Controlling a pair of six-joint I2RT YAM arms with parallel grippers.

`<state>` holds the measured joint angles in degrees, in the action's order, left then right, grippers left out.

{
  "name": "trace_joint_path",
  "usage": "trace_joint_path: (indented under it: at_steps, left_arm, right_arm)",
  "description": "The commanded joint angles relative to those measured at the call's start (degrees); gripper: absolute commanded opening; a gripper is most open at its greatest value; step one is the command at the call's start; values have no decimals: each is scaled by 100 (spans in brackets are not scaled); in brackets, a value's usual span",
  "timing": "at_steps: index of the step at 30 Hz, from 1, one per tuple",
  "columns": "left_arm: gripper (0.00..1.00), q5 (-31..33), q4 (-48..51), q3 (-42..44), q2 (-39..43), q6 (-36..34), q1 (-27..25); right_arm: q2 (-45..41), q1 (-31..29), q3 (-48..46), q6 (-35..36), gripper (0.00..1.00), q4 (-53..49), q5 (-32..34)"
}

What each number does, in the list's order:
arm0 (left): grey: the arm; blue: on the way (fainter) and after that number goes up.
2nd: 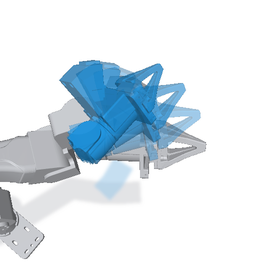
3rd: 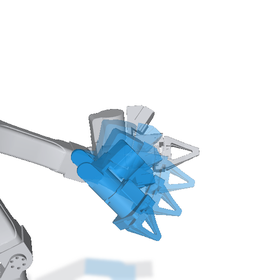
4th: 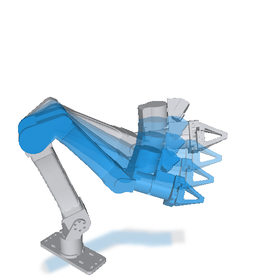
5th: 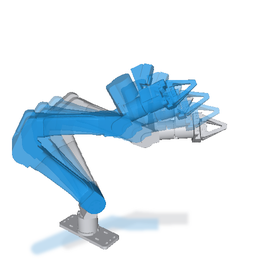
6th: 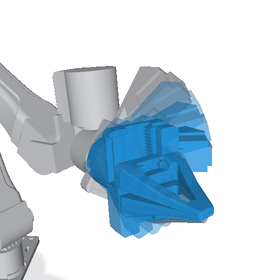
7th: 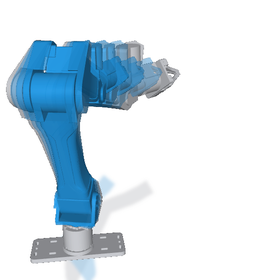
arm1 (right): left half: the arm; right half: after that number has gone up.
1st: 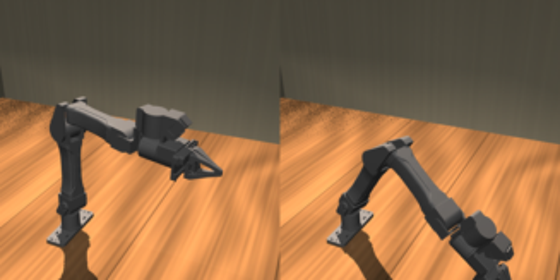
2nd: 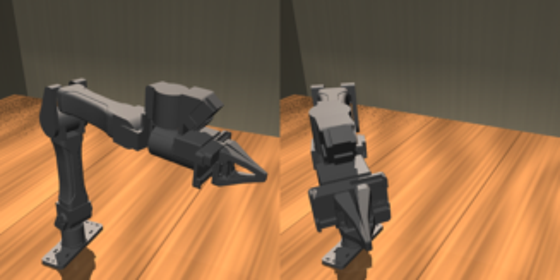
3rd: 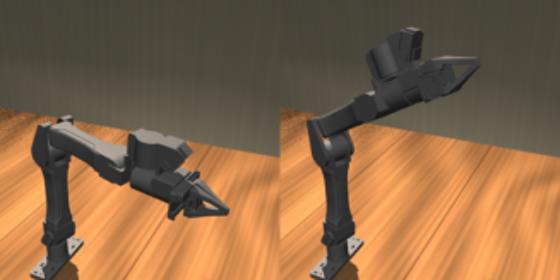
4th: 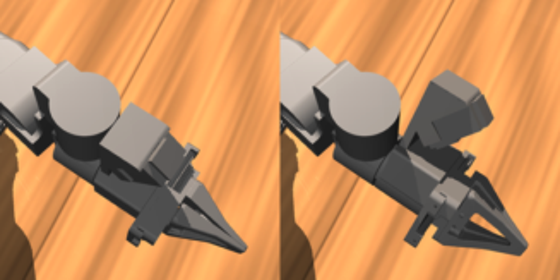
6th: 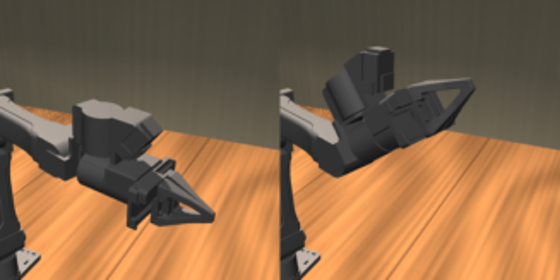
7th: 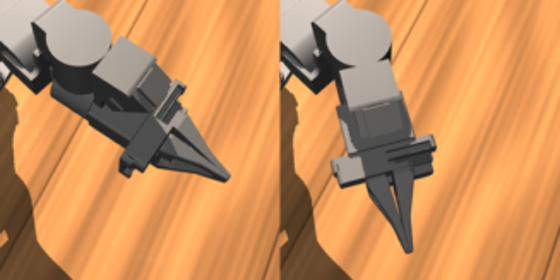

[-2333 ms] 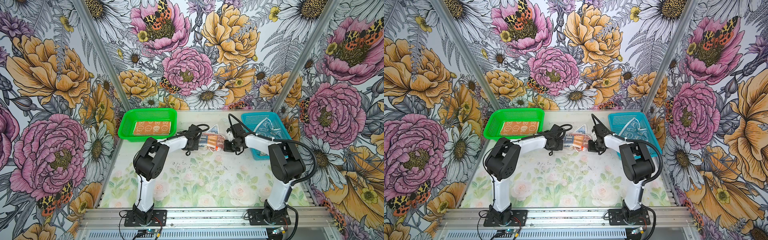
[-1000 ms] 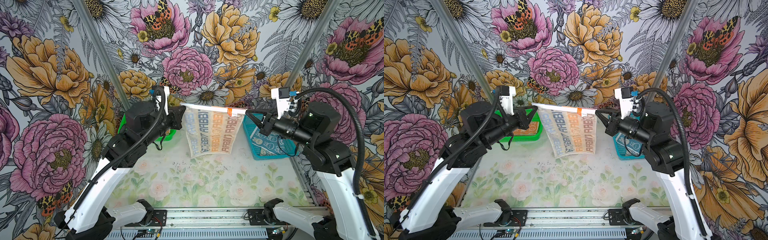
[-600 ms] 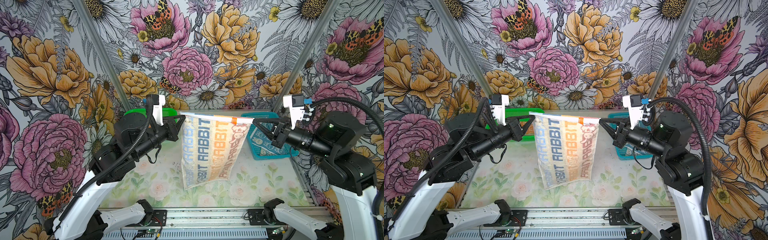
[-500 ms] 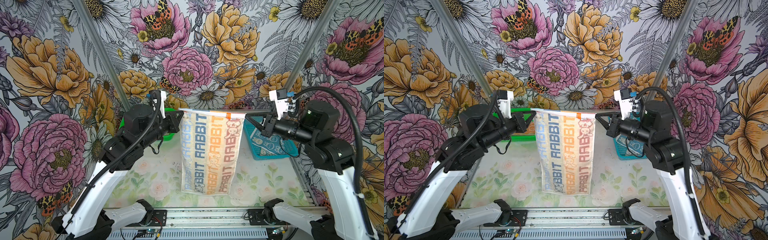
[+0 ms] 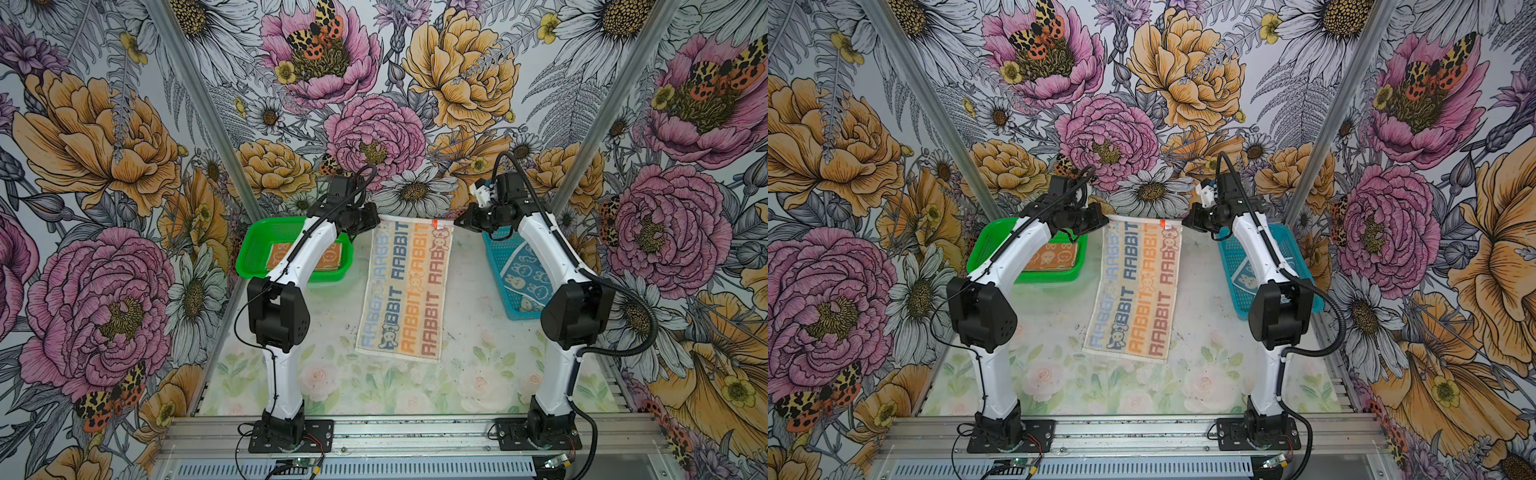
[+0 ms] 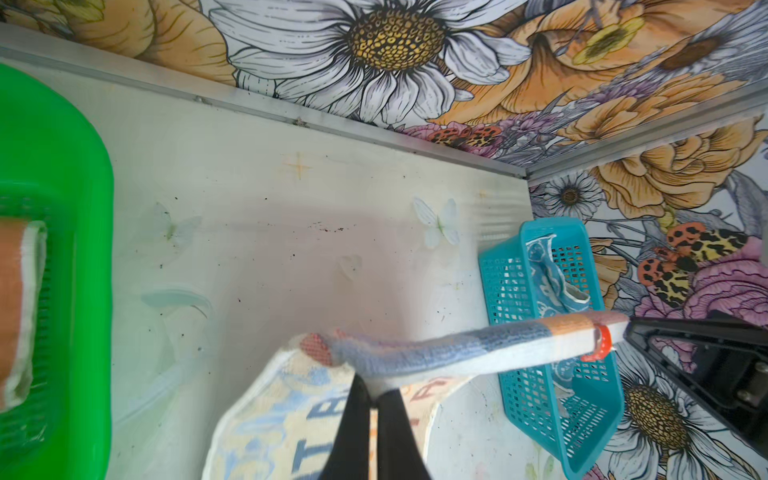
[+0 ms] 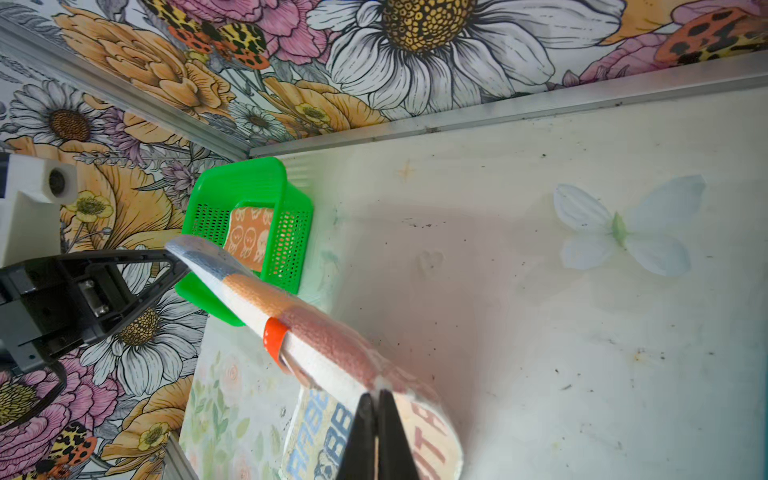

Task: Fold and stack the towels
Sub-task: 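Lift the towel high with both grippers, stretching it between them, then lower the stretched towel with both grippers, laying it flat on the table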

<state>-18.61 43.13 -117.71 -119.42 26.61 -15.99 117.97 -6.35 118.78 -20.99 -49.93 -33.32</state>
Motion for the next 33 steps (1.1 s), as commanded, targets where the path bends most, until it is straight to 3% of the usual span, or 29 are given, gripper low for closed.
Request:
trace_joint_path:
  at_steps: [1,5,9,18,25,33]
  left_arm:
    - [0,-191,-27,-668,-446,-155,136]
    - [0,-233,94,-1082,-999,-263,182]
    - [0,-114,151,-785,-984,-534,183]
    - [0,526,106,1399,24,-850,-59]
    - [0,957,-397,3300,900,-673,-218]
    - [0,1219,-552,4352,1703,-530,-430]
  right_arm:
    - [434,207,557,141,0,41,-129]
    - [851,231,644,207,0,54,-163]
    - [816,194,189,215,0,71,-133]
    - [-126,-174,-2154,141,0,710,84]
    - [-1024,-362,-3953,-37,0,1427,137]
    - [-2050,-488,-5006,-35,0,1520,306]
